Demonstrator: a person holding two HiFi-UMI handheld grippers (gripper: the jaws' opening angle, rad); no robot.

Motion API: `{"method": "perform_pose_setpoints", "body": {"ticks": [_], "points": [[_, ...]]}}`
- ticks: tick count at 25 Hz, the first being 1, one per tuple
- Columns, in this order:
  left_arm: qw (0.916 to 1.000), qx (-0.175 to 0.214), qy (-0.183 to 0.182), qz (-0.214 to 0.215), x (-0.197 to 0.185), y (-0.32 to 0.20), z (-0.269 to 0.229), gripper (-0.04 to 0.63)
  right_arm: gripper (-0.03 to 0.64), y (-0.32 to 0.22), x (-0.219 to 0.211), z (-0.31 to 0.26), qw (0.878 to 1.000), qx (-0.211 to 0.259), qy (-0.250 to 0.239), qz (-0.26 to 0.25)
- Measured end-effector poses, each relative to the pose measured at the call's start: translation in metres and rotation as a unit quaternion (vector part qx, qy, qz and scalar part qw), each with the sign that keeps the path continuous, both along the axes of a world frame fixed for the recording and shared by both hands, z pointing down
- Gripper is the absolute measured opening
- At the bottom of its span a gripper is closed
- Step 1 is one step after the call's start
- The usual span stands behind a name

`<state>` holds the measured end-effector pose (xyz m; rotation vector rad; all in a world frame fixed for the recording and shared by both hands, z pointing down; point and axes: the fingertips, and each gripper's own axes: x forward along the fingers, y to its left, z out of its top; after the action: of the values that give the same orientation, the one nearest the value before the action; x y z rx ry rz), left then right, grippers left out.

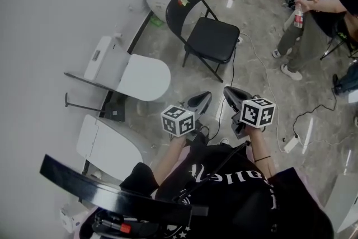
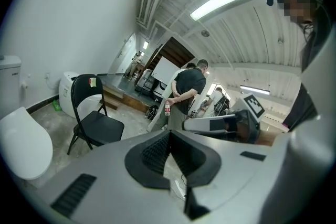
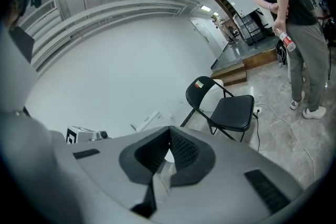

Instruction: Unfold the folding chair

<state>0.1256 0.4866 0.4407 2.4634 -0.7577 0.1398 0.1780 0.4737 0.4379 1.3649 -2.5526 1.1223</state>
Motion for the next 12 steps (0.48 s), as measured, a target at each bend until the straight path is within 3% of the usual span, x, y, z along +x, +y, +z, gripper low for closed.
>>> {"method": "perform_pose_setpoints", "body": {"ticks": [12], "points": [[0.9999, 0.008, -0.005, -0.007, -0.0045, -0.0047, -0.0019, 0.003, 0.014, -0.0004, 0.0011, -0.0031, 1.0, 0.005, 0.003, 0.0]]}}
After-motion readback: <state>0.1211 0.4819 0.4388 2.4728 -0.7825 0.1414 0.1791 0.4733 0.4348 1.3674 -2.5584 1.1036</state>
